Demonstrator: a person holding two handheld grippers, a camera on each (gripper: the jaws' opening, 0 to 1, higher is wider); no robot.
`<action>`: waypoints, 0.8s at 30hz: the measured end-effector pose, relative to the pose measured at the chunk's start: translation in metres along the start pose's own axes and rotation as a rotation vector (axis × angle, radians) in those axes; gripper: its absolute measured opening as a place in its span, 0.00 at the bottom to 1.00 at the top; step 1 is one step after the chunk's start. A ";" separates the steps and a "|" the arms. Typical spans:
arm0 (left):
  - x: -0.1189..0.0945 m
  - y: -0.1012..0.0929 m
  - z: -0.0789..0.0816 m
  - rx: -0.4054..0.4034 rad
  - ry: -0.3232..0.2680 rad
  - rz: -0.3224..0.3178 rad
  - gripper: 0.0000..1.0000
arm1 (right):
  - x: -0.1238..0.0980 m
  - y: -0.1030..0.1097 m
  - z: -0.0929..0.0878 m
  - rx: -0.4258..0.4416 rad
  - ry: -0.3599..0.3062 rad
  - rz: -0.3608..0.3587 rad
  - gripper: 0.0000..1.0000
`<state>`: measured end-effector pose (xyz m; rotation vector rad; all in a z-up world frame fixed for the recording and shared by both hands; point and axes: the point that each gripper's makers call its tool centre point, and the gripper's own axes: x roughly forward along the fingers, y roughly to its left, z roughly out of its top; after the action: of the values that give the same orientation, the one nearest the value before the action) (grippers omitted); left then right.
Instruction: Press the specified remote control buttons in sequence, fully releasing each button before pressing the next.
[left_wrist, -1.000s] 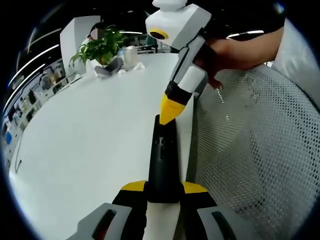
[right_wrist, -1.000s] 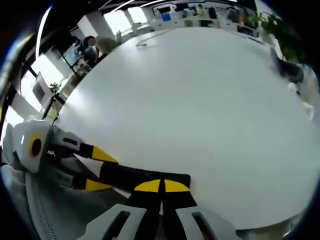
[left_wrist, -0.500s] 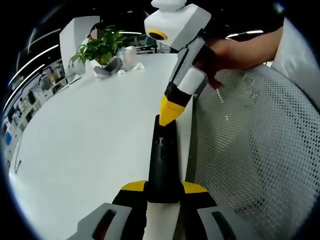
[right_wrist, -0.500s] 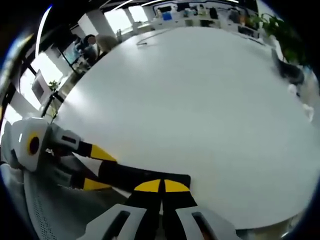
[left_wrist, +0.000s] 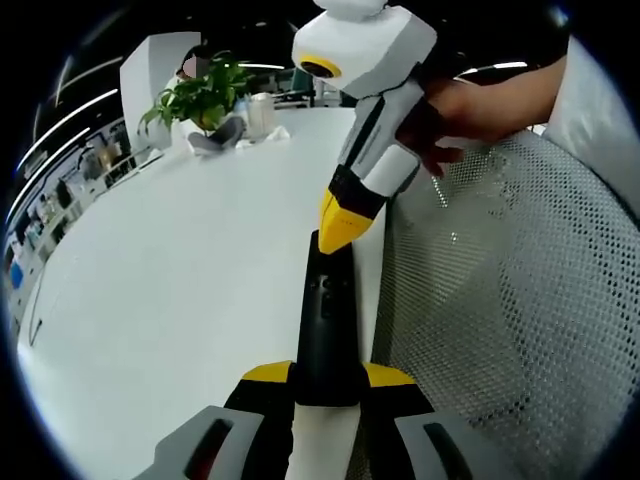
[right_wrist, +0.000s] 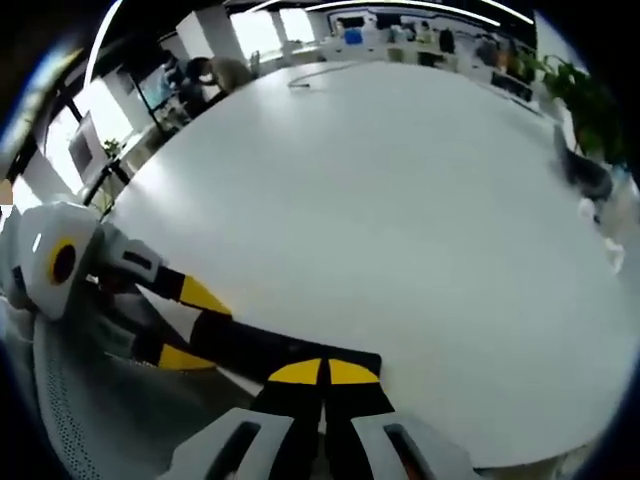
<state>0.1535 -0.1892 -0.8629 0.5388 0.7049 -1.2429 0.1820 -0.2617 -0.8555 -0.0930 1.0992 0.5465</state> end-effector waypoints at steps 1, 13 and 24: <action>0.000 0.000 0.000 0.000 0.000 0.000 0.25 | 0.000 0.000 0.000 -0.003 0.000 -0.001 0.00; 0.000 0.000 0.000 0.000 -0.001 0.000 0.25 | -0.001 0.000 0.001 0.018 0.007 0.004 0.00; -0.001 0.000 0.000 0.000 -0.002 0.000 0.25 | -0.005 -0.004 0.011 0.069 -0.059 0.022 0.00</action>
<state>0.1534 -0.1885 -0.8626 0.5376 0.7031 -1.2439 0.1910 -0.2628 -0.8472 -0.0044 1.0618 0.5273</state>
